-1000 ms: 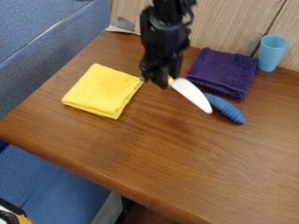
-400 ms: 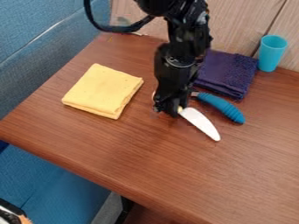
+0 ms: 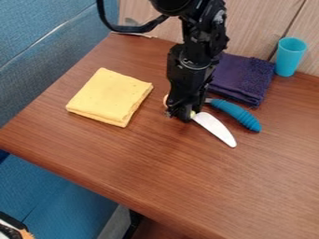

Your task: Put the knife on the top left on the table

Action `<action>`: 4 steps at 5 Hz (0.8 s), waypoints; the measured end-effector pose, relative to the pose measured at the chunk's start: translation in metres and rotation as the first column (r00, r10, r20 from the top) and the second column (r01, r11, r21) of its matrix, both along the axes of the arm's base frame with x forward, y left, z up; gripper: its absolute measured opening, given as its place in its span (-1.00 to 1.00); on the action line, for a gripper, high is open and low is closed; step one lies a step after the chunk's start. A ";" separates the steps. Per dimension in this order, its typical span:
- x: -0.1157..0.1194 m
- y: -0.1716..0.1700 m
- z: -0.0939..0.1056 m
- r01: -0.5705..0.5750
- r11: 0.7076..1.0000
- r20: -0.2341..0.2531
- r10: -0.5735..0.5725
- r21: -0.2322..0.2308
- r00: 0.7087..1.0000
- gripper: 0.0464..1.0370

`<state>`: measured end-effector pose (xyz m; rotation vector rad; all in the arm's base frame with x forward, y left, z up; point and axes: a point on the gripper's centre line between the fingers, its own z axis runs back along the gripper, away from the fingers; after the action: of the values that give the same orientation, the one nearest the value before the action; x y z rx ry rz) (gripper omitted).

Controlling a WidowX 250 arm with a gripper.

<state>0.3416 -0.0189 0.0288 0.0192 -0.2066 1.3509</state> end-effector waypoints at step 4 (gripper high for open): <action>0.009 0.011 0.078 -0.026 0.998 0.120 0.019 0.056 0.993 0.93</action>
<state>0.3505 -0.0083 0.1065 -0.0113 -0.3470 1.3700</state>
